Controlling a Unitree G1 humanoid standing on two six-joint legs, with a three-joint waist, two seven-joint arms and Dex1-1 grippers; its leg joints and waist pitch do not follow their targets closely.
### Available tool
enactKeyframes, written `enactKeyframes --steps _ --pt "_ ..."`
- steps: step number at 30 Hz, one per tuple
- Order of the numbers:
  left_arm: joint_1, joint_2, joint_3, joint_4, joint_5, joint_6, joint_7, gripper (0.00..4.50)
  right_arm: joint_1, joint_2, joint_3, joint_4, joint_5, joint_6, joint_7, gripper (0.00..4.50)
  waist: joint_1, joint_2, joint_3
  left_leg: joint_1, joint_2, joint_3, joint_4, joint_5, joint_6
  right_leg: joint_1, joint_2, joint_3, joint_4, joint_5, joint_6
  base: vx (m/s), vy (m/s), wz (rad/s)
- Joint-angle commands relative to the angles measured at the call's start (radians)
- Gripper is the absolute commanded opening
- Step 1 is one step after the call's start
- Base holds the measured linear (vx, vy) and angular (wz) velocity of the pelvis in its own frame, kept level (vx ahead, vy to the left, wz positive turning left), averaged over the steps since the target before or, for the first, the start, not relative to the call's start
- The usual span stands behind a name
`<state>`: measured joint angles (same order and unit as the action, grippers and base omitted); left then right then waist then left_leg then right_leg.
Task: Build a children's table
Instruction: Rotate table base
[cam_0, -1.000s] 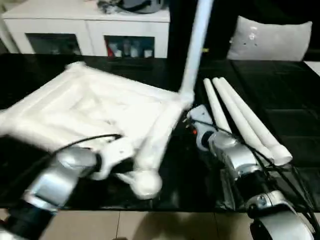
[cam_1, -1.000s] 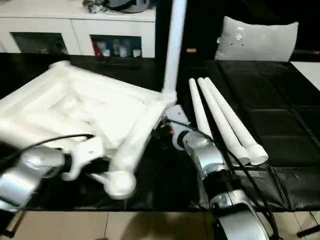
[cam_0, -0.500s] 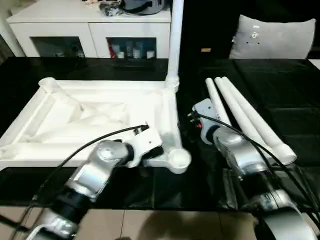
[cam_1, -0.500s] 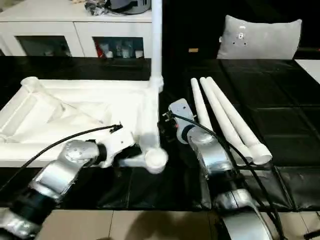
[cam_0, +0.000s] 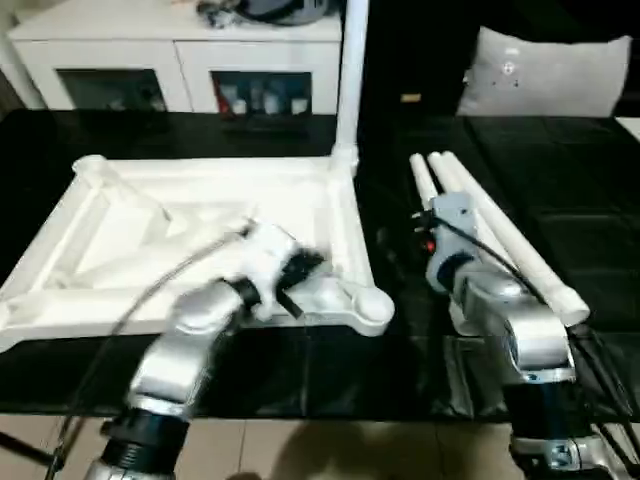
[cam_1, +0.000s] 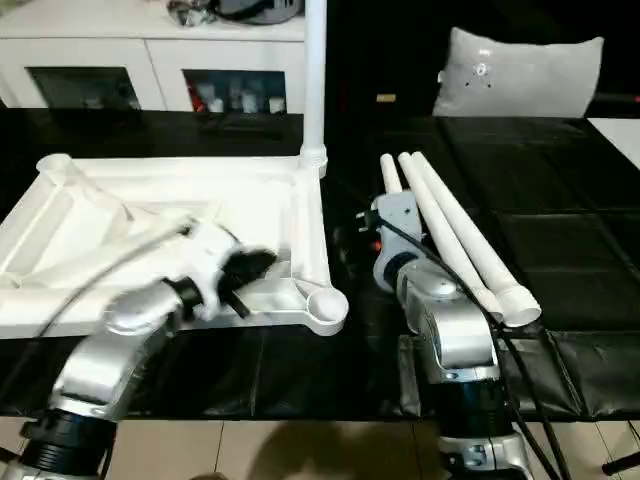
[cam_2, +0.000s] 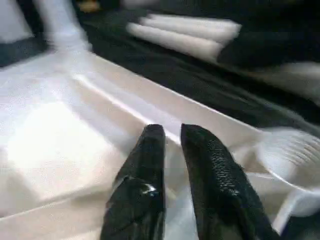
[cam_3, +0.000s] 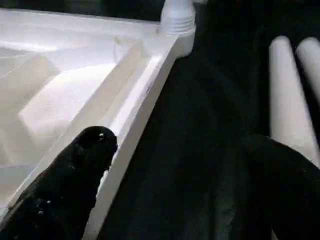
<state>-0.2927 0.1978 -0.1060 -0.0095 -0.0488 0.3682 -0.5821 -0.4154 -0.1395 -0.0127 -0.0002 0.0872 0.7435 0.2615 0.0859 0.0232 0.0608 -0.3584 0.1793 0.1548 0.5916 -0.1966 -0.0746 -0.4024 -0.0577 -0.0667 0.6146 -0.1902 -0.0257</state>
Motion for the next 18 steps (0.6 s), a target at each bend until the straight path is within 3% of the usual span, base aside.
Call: enactKeyframes --steps 1,5,6,11,12,14,18 --pt "0.014 0.019 -0.014 -0.043 -0.007 0.026 -0.011 1.29 -0.012 0.001 -0.008 -0.045 -0.006 0.073 -0.026 4.50 0.001 -0.007 -0.064 0.002 0.040 -0.007 -0.069 -0.131 0.010 0.051 -0.074 0.055 -0.081 -0.257 -0.121 0.000 0.000 0.00" --pt "0.015 0.069 -0.066 -0.077 0.034 0.028 -0.043 1.56 -0.059 -0.004 -0.051 -0.024 0.005 0.157 -0.048 4.50 0.000 -0.006 -0.066 0.003 0.038 -0.008 -0.069 -0.121 0.001 0.052 -0.072 0.056 -0.075 -0.217 -0.119 0.000 0.000 0.00" --pt "0.011 0.068 -0.068 -0.090 0.020 0.043 -0.055 1.65 -0.078 -0.018 -0.065 -0.012 0.003 0.198 -0.055 4.50 0.000 -0.005 -0.067 0.003 0.037 -0.007 -0.069 -0.118 -0.001 0.053 -0.072 0.056 -0.075 -0.210 -0.120 0.000 0.000 0.00" --pt "0.025 0.100 -0.093 -0.139 -0.011 0.072 -0.117 2.02 -0.133 -0.089 -0.075 0.066 -0.017 0.253 -0.062 4.50 0.002 -0.010 -0.070 0.001 0.034 -0.004 -0.063 -0.079 -0.007 0.058 -0.073 0.057 -0.068 -0.151 -0.141 0.000 0.000 0.00" --pt "0.031 0.110 -0.099 -0.153 -0.016 0.081 -0.131 2.25 -0.140 -0.102 -0.073 0.066 -0.028 0.274 -0.068 4.50 0.002 -0.010 -0.070 0.000 0.033 -0.003 -0.062 -0.069 -0.005 0.059 -0.073 0.057 -0.065 -0.136 -0.146 0.000 0.000 0.00" --pt "0.034 0.119 -0.105 -0.164 -0.018 0.087 -0.144 2.34 -0.150 -0.112 -0.075 0.068 -0.038 0.299 -0.078 4.50 0.001 -0.015 -0.068 -0.001 0.031 -0.001 -0.061 -0.066 -0.003 0.060 -0.071 0.057 -0.067 -0.138 -0.145 0.000 0.000 0.00" --pt "0.031 0.142 -0.116 -0.185 -0.031 0.113 -0.160 2.34 -0.184 -0.121 -0.122 0.093 -0.026 0.402 -0.103 4.50 0.000 -0.012 -0.069 0.000 0.030 -0.002 -0.062 -0.075 -0.005 0.061 -0.073 0.056 -0.068 -0.177 -0.140 0.000 0.000 0.00"
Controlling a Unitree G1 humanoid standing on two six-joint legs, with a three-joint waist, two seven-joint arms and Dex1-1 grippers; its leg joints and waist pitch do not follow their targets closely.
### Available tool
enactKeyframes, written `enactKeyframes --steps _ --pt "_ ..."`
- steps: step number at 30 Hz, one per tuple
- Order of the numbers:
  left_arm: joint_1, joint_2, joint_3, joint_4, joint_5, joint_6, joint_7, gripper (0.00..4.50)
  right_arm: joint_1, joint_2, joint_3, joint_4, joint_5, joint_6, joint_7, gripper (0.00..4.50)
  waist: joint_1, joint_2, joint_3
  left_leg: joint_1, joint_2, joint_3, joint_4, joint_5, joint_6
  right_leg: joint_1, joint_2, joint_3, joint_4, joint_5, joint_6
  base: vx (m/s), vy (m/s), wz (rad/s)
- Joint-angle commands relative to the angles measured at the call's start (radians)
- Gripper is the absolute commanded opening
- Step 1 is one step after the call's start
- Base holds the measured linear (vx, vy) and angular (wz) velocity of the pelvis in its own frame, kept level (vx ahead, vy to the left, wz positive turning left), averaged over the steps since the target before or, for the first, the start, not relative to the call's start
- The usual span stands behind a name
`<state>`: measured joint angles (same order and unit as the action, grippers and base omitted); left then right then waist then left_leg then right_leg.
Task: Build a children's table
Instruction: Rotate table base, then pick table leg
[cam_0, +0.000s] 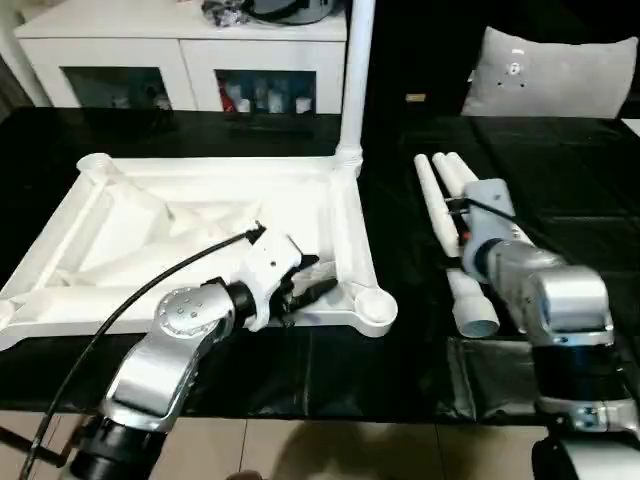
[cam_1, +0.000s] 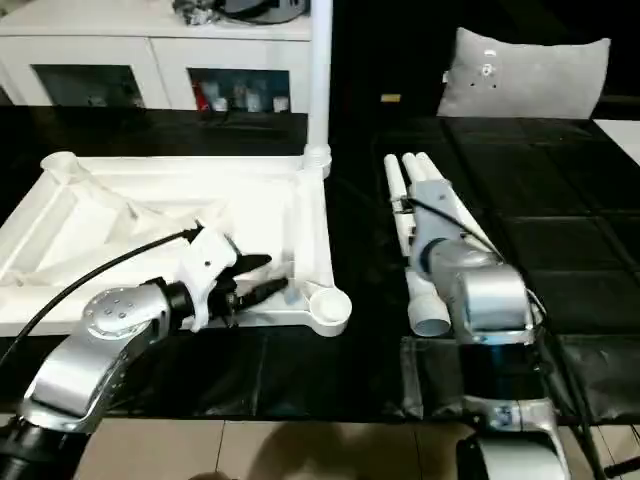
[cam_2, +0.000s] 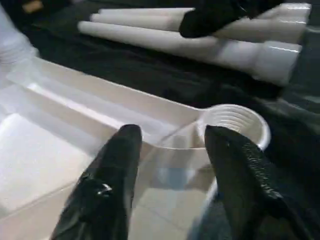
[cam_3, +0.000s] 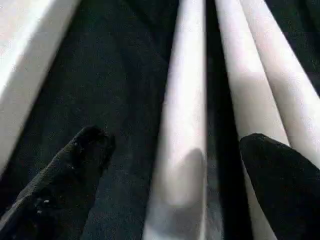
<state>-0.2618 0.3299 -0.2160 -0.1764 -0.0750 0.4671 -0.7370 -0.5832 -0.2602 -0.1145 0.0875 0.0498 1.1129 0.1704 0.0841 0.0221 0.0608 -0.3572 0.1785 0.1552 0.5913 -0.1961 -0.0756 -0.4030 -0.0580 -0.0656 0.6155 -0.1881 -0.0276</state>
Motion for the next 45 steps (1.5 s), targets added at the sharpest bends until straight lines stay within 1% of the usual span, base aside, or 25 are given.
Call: enactKeyframes --steps 1,5,11,12,15,17,19,20,23,24,25,26,28,29,30,32,33,34,35,36,38,41,42,43,45 --pt "-0.002 0.012 -0.009 -0.018 -0.002 0.017 -0.007 2.34 -0.019 0.000 -0.027 0.013 0.015 0.047 -0.014 4.50 0.001 -0.013 -0.067 0.000 0.032 -0.002 -0.062 -0.084 -0.005 0.061 -0.072 0.054 -0.072 -0.194 -0.136 0.000 0.000 0.00" --pt "-0.005 0.019 -0.017 -0.024 -0.001 0.026 -0.010 2.34 -0.022 0.013 -0.054 0.039 0.053 0.079 -0.004 4.50 0.003 -0.008 -0.069 0.002 0.032 -0.002 -0.061 -0.087 -0.007 0.060 -0.072 0.055 -0.072 -0.198 -0.130 0.000 0.000 0.00" --pt "-0.005 0.031 -0.030 -0.033 -0.009 0.038 -0.019 2.34 -0.010 0.049 -0.095 0.062 0.082 0.127 0.012 4.50 0.003 -0.006 -0.072 0.001 0.034 -0.003 -0.060 -0.073 -0.009 0.061 -0.071 0.054 -0.067 -0.150 -0.148 0.000 0.000 0.00" --pt "-0.004 0.033 -0.033 -0.036 -0.011 0.041 -0.024 2.38 -0.007 0.058 -0.108 0.065 0.087 0.139 0.011 4.22 0.003 -0.007 -0.072 0.001 0.033 -0.003 -0.060 -0.070 -0.009 0.062 -0.071 0.054 -0.066 -0.144 -0.150 0.000 0.000 0.00" --pt "-0.003 0.035 -0.036 -0.039 -0.012 0.042 -0.024 2.38 -0.006 0.060 -0.110 0.069 0.100 0.152 0.015 4.10 0.004 -0.007 -0.071 0.002 0.033 -0.003 -0.060 -0.072 -0.012 0.062 -0.072 0.054 -0.066 -0.148 -0.154 0.000 0.000 0.00" --pt "-0.002 0.038 -0.038 -0.043 -0.013 0.046 -0.027 2.38 -0.008 0.060 -0.110 0.075 0.115 0.163 0.021 3.84 0.005 -0.007 -0.071 0.002 0.034 -0.002 -0.060 -0.078 -0.013 0.062 -0.073 0.054 -0.068 -0.161 -0.153 0.000 0.000 0.00" --pt "0.002 0.044 -0.042 -0.054 -0.018 0.056 -0.034 2.38 -0.011 0.054 -0.096 0.080 0.122 0.180 0.033 3.72 0.005 -0.010 -0.071 0.001 0.033 -0.002 -0.061 -0.078 -0.012 0.063 -0.073 0.054 -0.068 -0.170 -0.150 0.000 0.000 0.00" --pt "0.002 0.044 -0.043 -0.054 -0.018 0.056 -0.034 2.38 -0.011 0.054 -0.095 0.080 0.122 0.181 0.033 3.52 0.005 -0.009 -0.071 0.001 0.033 -0.003 -0.061 -0.076 -0.013 0.062 -0.073 0.054 -0.067 -0.173 -0.147 0.000 0.000 0.00" --pt "0.005 0.048 -0.044 -0.062 -0.023 0.063 -0.033 2.38 -0.016 0.049 -0.083 0.088 0.125 0.203 0.051 3.35 0.005 -0.009 -0.071 0.002 0.033 -0.002 -0.060 -0.077 -0.015 0.062 -0.073 0.054 -0.069 -0.180 -0.143 0.000 0.000 0.00" --pt "0.009 0.052 -0.044 -0.067 -0.027 0.066 -0.034 2.38 -0.018 0.047 -0.075 0.094 0.129 0.209 0.057 3.31 0.005 -0.018 -0.071 0.001 0.034 -0.001 -0.061 -0.074 -0.012 0.063 -0.072 0.054 -0.068 -0.177 -0.143 0.000 0.000 0.00" --pt "0.011 0.054 -0.044 -0.069 -0.029 0.068 -0.034 2.38 -0.019 0.046 -0.070 0.096 0.132 0.211 0.059 3.22 0.007 -0.016 -0.071 0.000 0.033 -0.003 -0.061 -0.065 -0.010 0.064 -0.074 0.054 -0.065 -0.174 -0.143 0.000 0.000 0.00" --pt "0.011 0.054 -0.044 -0.069 -0.029 0.068 -0.034 2.38 -0.019 0.046 -0.070 0.096 0.132 0.211 0.059 3.09 0.006 -0.015 -0.070 0.001 0.033 -0.002 -0.061 -0.068 -0.011 0.061 -0.074 0.053 -0.068 -0.186 -0.141 0.000 0.000 0.00" --pt "0.015 0.058 -0.044 -0.077 -0.031 0.077 -0.035 2.38 -0.019 0.042 -0.060 0.104 0.137 0.208 0.061 3.00 0.006 -0.025 -0.070 0.001 0.034 0.000 -0.061 -0.067 -0.009 0.061 -0.074 0.054 -0.069 -0.191 -0.139 0.000 0.000 0.00" --pt "0.015 0.058 -0.044 -0.077 -0.031 0.078 -0.035 2.38 -0.019 0.042 -0.060 0.105 0.137 0.207 0.061 2.80 0.008 -0.019 -0.070 0.000 0.034 -0.002 -0.061 -0.067 -0.011 0.061 -0.075 0.053 -0.068 -0.200 -0.137 0.000 0.000 0.00" --pt "0.020 0.061 -0.043 -0.084 -0.033 0.086 -0.034 2.38 -0.019 0.042 -0.053 0.113 0.139 0.202 0.065 2.70 0.008 -0.022 -0.071 0.002 0.034 0.000 -0.060 -0.067 -0.010 0.059 -0.076 0.054 -0.069 -0.200 -0.137 0.000 0.000 0.00" --pt "0.024 0.064 -0.043 -0.089 -0.036 0.092 -0.033 2.38 -0.018 0.043 -0.044 0.121 0.140 0.198 0.074 2.59 0.007 -0.022 -0.069 0.002 0.035 -0.002 -0.062 -0.075 -0.013 0.058 -0.075 0.053 -0.068 -0.201 -0.138 0.000 0.000 0.00" --pt "0.025 0.064 -0.041 -0.090 -0.037 0.093 -0.032 2.38 -0.019 0.046 -0.042 0.127 0.139 0.196 0.075 2.50 0.007 -0.026 -0.069 0.003 0.035 -0.001 -0.063 -0.080 -0.015 0.058 -0.074 0.053 -0.069 -0.205 -0.135 0.000 0.000 0.00" --pt "0.026 0.065 -0.041 -0.091 -0.038 0.094 -0.029 2.38 -0.020 0.047 -0.041 0.133 0.138 0.192 0.077 2.37 0.007 -0.025 -0.069 0.002 0.035 -0.002 -0.063 -0.082 -0.016 0.058 -0.075 0.053 -0.069 -0.207 -0.134 0.000 0.000 0.00" --pt "0.026 0.067 -0.040 -0.091 -0.039 0.095 -0.028 2.38 -0.022 0.048 -0.040 0.139 0.137 0.189 0.077 2.37 0.007 -0.029 -0.069 0.002 0.035 -0.001 -0.063 -0.086 -0.017 0.059 -0.075 0.053 -0.070 -0.211 -0.130 0.000 0.000 0.00" --pt "0.026 0.068 -0.039 -0.091 -0.039 0.095 -0.026 2.38 -0.024 0.050 -0.040 0.145 0.137 0.186 0.077 2.21 0.008 -0.030 -0.069 0.002 0.035 -0.001 -0.063 -0.086 -0.018 0.059 -0.076 0.053 -0.070 -0.214 -0.128 0.000 0.000 0.00" --pt "0.027 0.071 -0.036 -0.092 -0.040 0.097 -0.024 2.38 -0.027 0.052 -0.042 0.155 0.138 0.179 0.076 2.08 0.008 -0.030 -0.068 0.003 0.035 -0.002 -0.064 -0.089 -0.022 0.057 -0.075 0.053 -0.070 -0.215 -0.126 0.000 0.000 0.00" --pt "0.030 0.077 -0.036 -0.100 -0.043 0.107 -0.019 2.38 -0.031 0.050 -0.042 0.172 0.143 0.168 0.074 1.96 0.007 -0.032 -0.068 0.003 0.034 -0.003 -0.065 -0.099 -0.026 0.058 -0.075 0.053 -0.071 -0.221 -0.127 0.000 0.000 0.00" --pt "0.035 0.079 -0.037 -0.106 -0.044 0.112 -0.018 2.38 -0.030 0.049 -0.045 0.179 0.143 0.162 0.073 1.96 0.008 -0.036 -0.068 0.003 0.035 -0.003 -0.066 -0.104 -0.027 0.059 -0.077 0.053 -0.071 -0.231 -0.123 0.000 0.000 0.00" --pt "0.040 0.080 -0.036 -0.109 -0.046 0.116 -0.018 2.38 -0.027 0.051 -0.048 0.180 0.141 0.156 0.068 1.93 0.010 -0.031 -0.069 0.004 0.035 -0.004 -0.066 -0.105 -0.028 0.058 -0.077 0.052 -0.070 -0.234 -0.122 0.000 0.000 0.00" --pt "0.046 0.080 -0.035 -0.111 -0.048 0.116 -0.016 2.38 -0.025 0.068 -0.093 0.177 0.132 0.111 0.025 1.91 0.010 -0.028 -0.069 0.004 0.035 -0.003 -0.065 -0.105 -0.032 0.057 -0.077 0.053 -0.071 -0.233 -0.121 0.000 0.000 0.00"
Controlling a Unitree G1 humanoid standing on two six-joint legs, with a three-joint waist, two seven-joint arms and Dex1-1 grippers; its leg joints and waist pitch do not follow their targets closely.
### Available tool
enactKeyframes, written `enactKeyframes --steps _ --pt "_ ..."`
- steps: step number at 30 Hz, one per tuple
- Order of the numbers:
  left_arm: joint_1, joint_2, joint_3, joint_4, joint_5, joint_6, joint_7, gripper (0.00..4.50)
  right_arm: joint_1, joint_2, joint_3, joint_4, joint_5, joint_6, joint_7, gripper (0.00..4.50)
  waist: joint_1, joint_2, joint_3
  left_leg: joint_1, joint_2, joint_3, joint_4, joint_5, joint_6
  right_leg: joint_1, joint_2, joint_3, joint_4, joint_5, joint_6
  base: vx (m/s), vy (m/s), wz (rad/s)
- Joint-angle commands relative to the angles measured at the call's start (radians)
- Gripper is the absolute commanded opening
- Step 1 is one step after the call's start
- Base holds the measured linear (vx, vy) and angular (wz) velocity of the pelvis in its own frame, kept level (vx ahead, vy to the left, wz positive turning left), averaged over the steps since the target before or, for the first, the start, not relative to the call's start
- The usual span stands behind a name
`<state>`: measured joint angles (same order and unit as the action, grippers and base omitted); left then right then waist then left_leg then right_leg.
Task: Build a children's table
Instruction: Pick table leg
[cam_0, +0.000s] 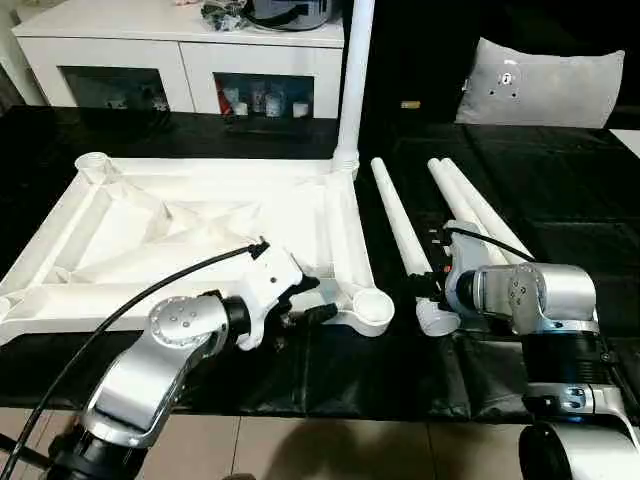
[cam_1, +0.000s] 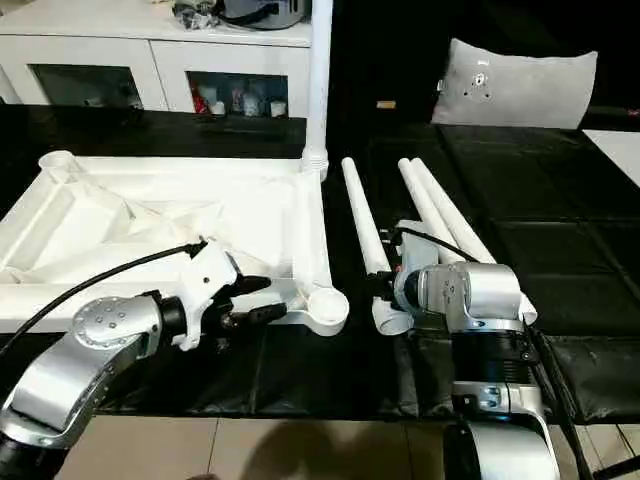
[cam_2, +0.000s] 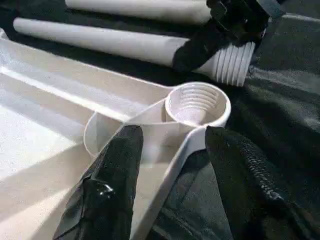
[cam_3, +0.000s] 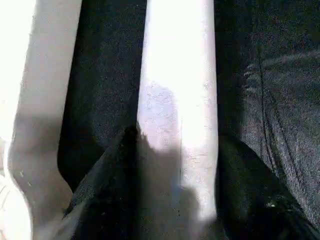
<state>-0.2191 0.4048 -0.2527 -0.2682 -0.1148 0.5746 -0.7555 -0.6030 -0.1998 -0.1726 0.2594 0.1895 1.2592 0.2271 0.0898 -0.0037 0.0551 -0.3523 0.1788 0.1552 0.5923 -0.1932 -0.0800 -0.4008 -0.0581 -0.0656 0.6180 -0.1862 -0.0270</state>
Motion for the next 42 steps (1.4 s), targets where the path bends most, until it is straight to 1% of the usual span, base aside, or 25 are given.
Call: enactKeyframes --steps 1,3,4,5,6,7,10,11,12,15,16,18,20,21,22,25,27,28,29,30,31,35,39,40,42 --pt "0.002 0.004 0.005 -0.016 -0.009 0.004 0.005 2.38 -0.010 0.022 -0.077 0.005 -0.009 -0.071 -0.068 1.91 0.004 -0.003 -0.063 -0.001 0.035 -0.003 -0.067 -0.110 -0.028 0.054 -0.077 0.053 -0.075 -0.233 -0.122 0.000 0.000 0.00" --pt "-0.002 0.002 0.008 -0.011 -0.010 0.000 0.008 2.38 -0.015 0.029 -0.103 0.007 -0.006 -0.097 -0.087 1.91 0.005 -0.002 -0.065 0.001 0.034 -0.003 -0.067 -0.111 -0.034 0.054 -0.074 0.052 -0.073 -0.222 -0.123 0.000 0.000 0.00" --pt "-0.012 -0.003 0.014 0.003 -0.009 -0.009 0.017 2.38 -0.026 0.045 -0.159 0.013 0.012 -0.183 -0.117 1.91 0.006 0.008 -0.065 0.002 0.034 -0.003 -0.067 -0.120 -0.037 0.050 -0.076 0.053 -0.074 -0.215 -0.123 0.000 0.000 0.00" --pt "-0.017 -0.007 0.018 0.010 -0.010 -0.012 0.022 2.38 -0.026 0.055 -0.187 0.012 0.032 -0.251 -0.115 1.91 0.006 0.007 -0.065 0.002 0.033 -0.002 -0.066 -0.130 -0.039 0.050 -0.076 0.053 -0.075 -0.218 -0.123 0.000 0.000 0.00" --pt "-0.017 -0.007 0.018 0.010 -0.010 -0.012 0.022 2.38 -0.026 0.055 -0.187 0.012 0.032 -0.251 -0.115 1.91 0.008 0.003 -0.067 0.002 0.032 -0.003 -0.066 -0.130 -0.036 0.053 -0.075 0.051 -0.073 -0.213 -0.124 0.000 0.000 0.00" --pt "-0.020 -0.012 0.024 0.017 -0.013 -0.014 0.030 2.38 -0.016 0.063 -0.201 0.000 0.050 -0.361 -0.098 1.91 0.008 0.006 -0.067 0.001 0.032 -0.004 -0.067 -0.124 -0.034 0.054 -0.074 0.051 -0.071 -0.202 -0.126 0.000 0.000 0.00" --pt "-0.022 -0.031 0.039 0.021 -0.021 -0.017 0.049 2.38 -0.001 0.072 -0.215 -0.014 0.086 -0.469 -0.047 1.91 0.008 0.005 -0.067 -0.002 0.034 -0.003 -0.066 -0.124 -0.020 0.056 -0.075 0.050 -0.070 -0.179 -0.135 0.000 0.000 0.00" --pt "-0.030 -0.046 0.056 0.026 -0.023 -0.031 0.068 2.38 0.008 0.090 -0.240 -0.029 0.130 -0.539 0.012 1.91 0.009 0.008 -0.067 -0.004 0.033 -0.003 -0.065 -0.132 -0.009 0.057 -0.076 0.050 -0.071 -0.174 -0.140 0.000 0.000 0.00" --pt "-0.030 -0.046 0.056 0.026 -0.023 -0.031 0.068 2.38 0.008 0.090 -0.240 -0.029 0.130 -0.539 0.012 1.91 0.008 0.006 -0.067 -0.005 0.034 -0.002 -0.064 -0.132 -0.005 0.058 -0.076 0.050 -0.071 -0.172 -0.140 0.000 0.000 0.00" --pt "-0.061 -0.071 0.100 0.049 -0.035 -0.049 0.106 2.38 0.019 0.134 -0.280 -0.086 0.203 -0.643 0.100 1.91 0.009 0.010 -0.067 -0.005 0.033 -0.004 -0.065 -0.128 0.009 0.059 -0.074 0.048 -0.072 -0.180 -0.149 0.000 0.000 0.00" --pt "-0.074 -0.079 0.116 0.058 -0.046 -0.049 0.113 2.55 0.022 0.143 -0.279 -0.106 0.224 -0.664 0.129 1.91 0.010 0.016 -0.067 -0.005 0.032 -0.003 -0.064 -0.137 0.011 0.056 -0.075 0.048 -0.074 -0.187 -0.149 0.000 0.000 0.00" --pt "-0.127 -0.116 0.181 0.083 -0.091 -0.044 0.146 2.72 0.037 0.167 -0.260 -0.154 0.272 -0.724 0.196 1.91 0.012 0.017 -0.068 -0.004 0.035 -0.006 -0.065 -0.140 0.013 0.057 -0.073 0.046 -0.074 -0.179 -0.153 0.000 0.000 0.00" --pt "-0.139 -0.124 0.195 0.087 -0.099 -0.043 0.155 2.76 0.039 0.171 -0.256 -0.155 0.281 -0.741 0.205 1.91 0.015 0.017 -0.068 -0.003 0.036 -0.007 -0.066 -0.138 0.015 0.056 -0.074 0.045 -0.073 -0.169 -0.161 0.000 0.000 0.00" --pt "-0.178 -0.155 0.232 0.103 -0.122 -0.044 0.185 2.99 0.051 0.171 -0.226 -0.162 0.289 -0.783 0.259 1.91 0.016 0.014 -0.067 -0.003 0.036 -0.007 -0.066 -0.137 0.015 0.057 -0.074 0.045 -0.072 -0.172 -0.164 0.000 0.000 0.00" --pt "-0.178 -0.155 0.232 0.103 -0.122 -0.044 0.185 2.99 0.051 0.171 -0.226 -0.162 0.289 -0.783 0.259 1.91 0.015 0.009 -0.067 -0.004 0.035 -0.004 -0.065 -0.140 0.017 0.057 -0.075 0.046 -0.074 -0.177 -0.166 0.000 0.000 0.00" --pt "-0.230 -0.199 0.280 0.129 -0.146 -0.042 0.246 3.19 0.072 0.167 -0.181 -0.197 0.314 -0.776 0.349 1.91 0.023 0.008 -0.069 -0.006 0.034 -0.005 -0.063 -0.115 0.030 0.060 -0.075 0.047 -0.073 -0.170 -0.161 0.000 0.000 0.00" --pt "-0.273 -0.263 0.347 0.138 -0.226 -0.006 0.298 3.44 0.109 0.163 -0.143 -0.277 0.405 -0.691 0.465 1.91 0.030 0.005 -0.070 -0.009 0.036 -0.005 -0.060 -0.097 0.046 0.065 -0.077 0.047 -0.071 -0.139 -0.168 0.000 0.000 0.00" --pt "-0.276 -0.267 0.350 0.137 -0.233 -0.002 0.298 3.54 0.111 0.162 -0.140 -0.280 0.411 -0.685 0.471 1.91 0.032 0.006 -0.073 -0.009 0.037 -0.007 -0.059 -0.087 0.051 0.066 -0.078 0.046 -0.068 -0.126 -0.174 0.000 0.000 0.00" --pt "-0.295 -0.297 0.367 0.136 -0.280 0.024 0.301 3.63 0.129 0.153 -0.115 -0.299 0.445 -0.644 0.514 1.91 0.031 -0.004 -0.071 -0.011 0.037 -0.005 -0.059 -0.075 0.061 0.066 -0.076 0.045 -0.068 -0.118 -0.179 0.000 0.000 0.00" --pt "-0.302 -0.308 0.372 0.136 -0.294 0.034 0.304 3.63 0.134 0.151 -0.108 -0.302 0.454 -0.632 0.526 1.91 0.035 0.000 -0.072 -0.012 0.037 -0.007 -0.058 -0.071 0.063 0.065 -0.079 0.044 -0.066 -0.119 -0.181 0.000 0.000 0.00" --pt "-0.314 -0.328 0.383 0.136 -0.324 0.057 0.311 3.64 0.141 0.145 -0.095 -0.303 0.465 -0.619 0.541 1.91 0.032 -0.009 -0.070 -0.012 0.038 -0.005 -0.059 -0.076 0.065 0.061 -0.078 0.043 -0.072 -0.146 -0.178 0.000 0.000 0.00" --pt "-0.370 -0.438 0.450 0.158 -0.477 0.111 0.359 4.05 0.174 0.119 -0.020 -0.289 0.472 -0.588 0.607 1.91 0.039 -0.007 -0.068 -0.015 0.037 -0.004 -0.056 -0.086 0.051 0.058 -0.082 0.043 -0.081 -0.230 -0.157 0.000 0.000 0.00" --pt "-0.407 -0.484 0.499 0.172 -0.562 0.131 0.389 4.47 0.189 0.113 0.009 -0.292 0.473 -0.576 0.628 1.91 0.047 -0.010 -0.069 -0.018 0.037 -0.008 -0.058 -0.082 0.051 0.060 -0.081 0.041 -0.085 -0.255 -0.123 0.000 0.000 0.00" --pt "-0.416 -0.495 0.513 0.171 -0.597 0.142 0.393 4.50 0.192 0.110 0.020 -0.293 0.470 -0.580 0.634 1.91 0.049 -0.006 -0.069 -0.018 0.037 -0.007 -0.057 -0.081 0.049 0.059 -0.082 0.042 -0.084 -0.254 -0.124 0.000 0.000 0.00" --pt "-0.421 -0.501 0.522 0.168 -0.626 0.156 0.393 4.50 0.195 0.107 0.030 -0.296 0.471 -0.582 0.642 1.91 0.051 -0.008 -0.068 -0.016 0.037 -0.006 -0.057 -0.089 0.046 0.057 -0.081 0.041 -0.087 -0.263 -0.127 0.000 0.000 0.00"
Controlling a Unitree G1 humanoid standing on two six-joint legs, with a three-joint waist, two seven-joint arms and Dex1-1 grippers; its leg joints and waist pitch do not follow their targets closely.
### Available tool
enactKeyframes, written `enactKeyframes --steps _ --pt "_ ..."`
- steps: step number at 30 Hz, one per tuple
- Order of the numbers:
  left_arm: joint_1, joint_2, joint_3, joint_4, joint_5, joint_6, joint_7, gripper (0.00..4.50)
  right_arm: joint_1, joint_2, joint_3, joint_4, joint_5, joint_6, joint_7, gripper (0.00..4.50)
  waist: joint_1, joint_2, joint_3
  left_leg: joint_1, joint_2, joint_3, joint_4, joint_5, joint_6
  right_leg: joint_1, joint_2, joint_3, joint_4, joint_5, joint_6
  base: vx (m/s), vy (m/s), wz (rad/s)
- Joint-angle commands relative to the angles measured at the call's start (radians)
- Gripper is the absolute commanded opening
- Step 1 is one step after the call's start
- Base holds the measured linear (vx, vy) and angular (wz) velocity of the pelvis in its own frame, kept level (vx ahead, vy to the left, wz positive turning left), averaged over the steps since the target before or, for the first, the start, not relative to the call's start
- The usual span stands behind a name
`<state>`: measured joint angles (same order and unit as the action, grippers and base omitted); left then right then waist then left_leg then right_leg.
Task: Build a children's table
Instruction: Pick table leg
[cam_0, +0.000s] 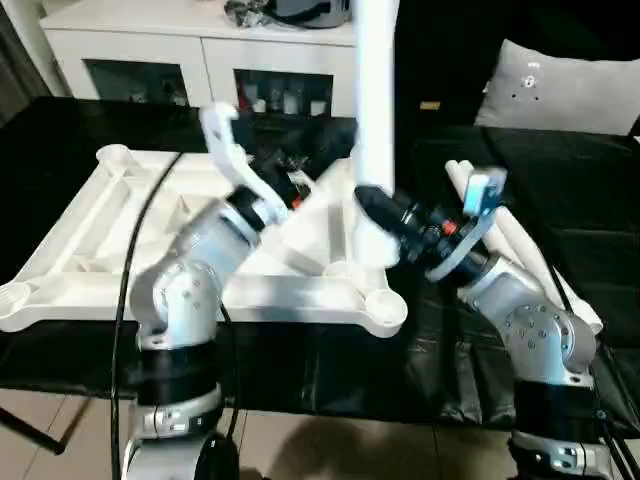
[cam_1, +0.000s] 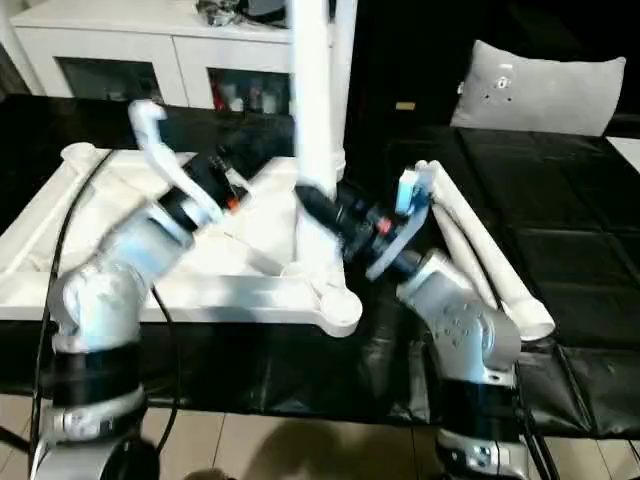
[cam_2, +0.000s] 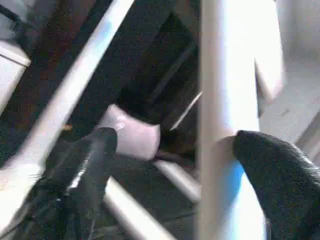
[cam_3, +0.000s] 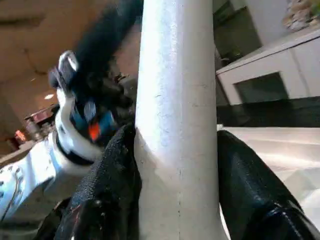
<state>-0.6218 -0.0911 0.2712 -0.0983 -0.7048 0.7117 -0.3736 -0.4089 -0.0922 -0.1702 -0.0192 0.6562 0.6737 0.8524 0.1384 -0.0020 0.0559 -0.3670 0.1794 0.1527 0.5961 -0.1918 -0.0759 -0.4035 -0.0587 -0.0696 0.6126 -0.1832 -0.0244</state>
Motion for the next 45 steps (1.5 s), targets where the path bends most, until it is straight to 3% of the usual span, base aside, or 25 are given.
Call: enactKeyframes --steps 1,4,8,11,20,27,28,31,37,41,42,45 --pt "-0.019 -0.006 -0.002 -0.005 -0.041 0.023 0.011 4.50 0.002 -0.003 0.031 -0.020 0.007 0.004 0.018 1.91 0.005 -0.008 -0.069 -0.002 0.037 -0.005 -0.061 -0.086 0.044 0.059 -0.080 0.046 -0.082 -0.258 -0.127 0.000 0.000 0.00" --pt "-0.015 -0.011 -0.004 -0.013 -0.052 0.042 0.017 4.50 0.006 -0.009 0.043 -0.026 0.014 0.005 0.025 1.91 0.007 -0.008 -0.070 -0.001 0.040 -0.006 -0.062 -0.080 0.044 0.059 -0.079 0.047 -0.079 -0.235 -0.123 0.000 0.000 0.00" --pt "-0.006 -0.014 -0.016 -0.022 -0.068 0.055 0.032 4.11 0.018 -0.016 0.069 -0.034 0.007 -0.006 0.031 1.91 0.009 -0.009 -0.070 -0.004 0.038 -0.006 -0.062 -0.074 0.043 0.061 -0.080 0.047 -0.080 -0.231 -0.116 0.000 0.000 0.00" --pt "-0.004 -0.014 -0.025 -0.023 -0.072 0.045 0.036 3.81 0.023 -0.021 0.087 -0.034 -0.008 -0.019 0.027 1.91 0.009 -0.001 -0.071 -0.002 0.039 -0.007 -0.062 -0.086 0.036 0.060 -0.080 0.046 -0.082 -0.234 -0.114 0.000 0.000 0.00" --pt "-0.008 -0.026 -0.007 -0.023 -0.106 0.026 0.038 2.96 0.031 -0.024 0.095 -0.040 0.010 -0.022 0.020 1.91 0.007 -0.008 -0.068 -0.003 0.039 -0.007 -0.064 -0.102 0.030 0.061 -0.079 0.047 -0.085 -0.254 -0.105 0.000 0.000 0.00" --pt "-0.001 -0.018 0.003 -0.020 -0.132 0.016 0.049 2.38 0.029 -0.030 0.105 -0.031 0.014 -0.027 0.026 1.91 0.008 -0.006 -0.068 -0.002 0.039 -0.007 -0.065 -0.102 0.030 0.060 -0.080 0.047 -0.084 -0.257 -0.106 0.000 0.000 0.00" --pt "-0.001 -0.017 0.003 -0.019 -0.132 0.015 0.049 2.31 0.029 -0.031 0.107 -0.032 0.013 -0.026 0.026 1.91 0.009 0.000 -0.068 -0.002 0.040 -0.008 -0.065 -0.103 0.029 0.060 -0.080 0.047 -0.083 -0.256 -0.107 0.000 0.000 0.00" --pt "-0.002 -0.013 0.000 -0.016 -0.131 0.013 0.044 2.06 0.030 -0.035 0.111 -0.034 0.012 -0.028 0.027 1.91 0.007 -0.003 -0.068 -0.002 0.039 -0.008 -0.065 -0.107 0.027 0.061 -0.079 0.047 -0.084 -0.254 -0.103 0.000 0.000 0.00" --pt "0.000 0.000 -0.012 -0.011 -0.127 0.004 0.042 1.85 0.034 -0.040 0.116 -0.034 0.004 -0.043 0.020 1.90 0.008 0.003 -0.068 -0.001 0.040 -0.009 -0.066 -0.111 0.022 0.060 -0.079 0.047 -0.083 -0.243 -0.107 0.000 0.000 0.00" --pt "0.002 0.028 -0.043 -0.011 -0.088 -0.012 0.029 1.84 0.027 -0.048 0.132 -0.010 -0.052 -0.093 -0.005 1.90 0.007 0.002 -0.068 -0.001 0.040 -0.009 -0.067 -0.118 0.018 0.060 -0.079 0.047 -0.085 -0.246 -0.105 0.000 0.000 0.00" --pt "0.003 0.034 -0.052 -0.013 -0.078 -0.013 0.024 1.83 0.022 -0.050 0.130 -0.001 -0.055 -0.083 -0.019 2.46 0.006 0.000 -0.068 -0.001 0.041 -0.009 -0.067 -0.116 0.016 0.060 -0.078 0.047 -0.083 -0.243 -0.102 0.000 0.000 0.00" --pt "0.012 0.069 -0.104 -0.016 -0.024 -0.025 -0.001 1.83 0.017 -0.066 0.136 0.004 -0.039 -0.048 -0.002 2.63 0.005 0.001 -0.067 0.001 0.041 -0.010 -0.070 -0.121 0.016 0.060 -0.077 0.048 -0.084 -0.253 -0.092 0.000 0.000 0.00"
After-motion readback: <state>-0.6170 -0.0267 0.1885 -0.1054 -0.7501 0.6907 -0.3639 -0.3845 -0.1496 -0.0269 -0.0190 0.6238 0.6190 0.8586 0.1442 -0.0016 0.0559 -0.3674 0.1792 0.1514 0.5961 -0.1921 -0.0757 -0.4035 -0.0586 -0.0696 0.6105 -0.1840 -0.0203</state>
